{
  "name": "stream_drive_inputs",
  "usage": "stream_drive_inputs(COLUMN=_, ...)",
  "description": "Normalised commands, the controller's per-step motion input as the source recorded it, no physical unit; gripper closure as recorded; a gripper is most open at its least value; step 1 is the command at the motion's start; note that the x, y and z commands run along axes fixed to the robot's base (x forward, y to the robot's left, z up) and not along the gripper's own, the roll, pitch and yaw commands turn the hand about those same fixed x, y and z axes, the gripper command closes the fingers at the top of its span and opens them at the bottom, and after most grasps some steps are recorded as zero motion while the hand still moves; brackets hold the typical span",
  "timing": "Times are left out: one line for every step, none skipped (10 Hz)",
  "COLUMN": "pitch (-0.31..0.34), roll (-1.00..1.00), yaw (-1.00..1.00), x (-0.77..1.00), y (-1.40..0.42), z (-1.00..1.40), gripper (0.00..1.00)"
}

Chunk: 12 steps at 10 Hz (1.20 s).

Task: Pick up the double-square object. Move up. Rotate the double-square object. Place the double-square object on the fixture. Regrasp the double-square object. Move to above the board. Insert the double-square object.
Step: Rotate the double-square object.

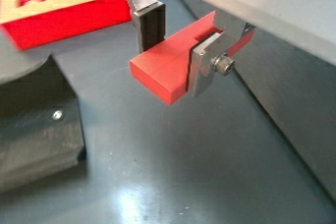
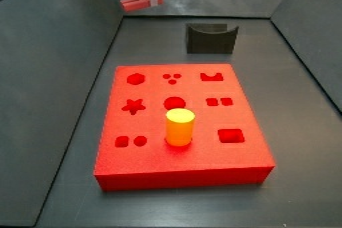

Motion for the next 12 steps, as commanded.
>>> stream_drive_inputs(pitch=-0.007, roll=0.0, yaw=-1.0, x=0.03, y=0.03, z=-0.03, gripper=1.0)
stream_drive_inputs(pitch=-0.007, roll=0.0, yaw=-1.0, x=0.03, y=0.03, z=-0.03, gripper=1.0)
stream_drive_inputs(pitch=-0.007, roll=0.0, yaw=-1.0, x=0.03, y=0.03, z=-0.03, gripper=1.0)
stream_drive_inputs(pitch=-0.008, roll=0.0, yaw=-1.0, x=0.03, y=0.03, z=-0.03, gripper=1.0)
stream_drive_inputs(pitch=-0.008, roll=0.0, yaw=-1.0, x=0.03, y=0.03, z=-0.03, gripper=1.0)
stream_drive_inputs(pitch=-0.008, roll=0.0, yaw=-1.0, x=0.03, y=0.03, z=-0.03, gripper=1.0)
stream_drive_inputs(pitch=-0.008, roll=0.0, yaw=-1.0, x=0.03, y=0.03, z=-0.03, gripper=1.0)
stream_drive_inputs(pitch=-0.009, roll=0.0, yaw=-1.0, x=0.03, y=0.03, z=-0.03, gripper=1.0)
stream_drive_inputs(pitch=-0.009, roll=0.0, yaw=-1.0, x=0.03, y=0.03, z=-0.03, gripper=1.0)
stream_drive_inputs(pitch=-0.01, roll=0.0, yaw=-1.0, x=0.03, y=0.03, z=-0.03, gripper=1.0)
stream_drive_inputs(pitch=-0.01, roll=0.0, yaw=-1.0, x=0.03, y=0.03, z=-0.03, gripper=1.0)
stream_drive_inputs(pitch=-0.011, roll=0.0, yaw=-1.0, x=0.03, y=0.03, z=-0.03, gripper=1.0)
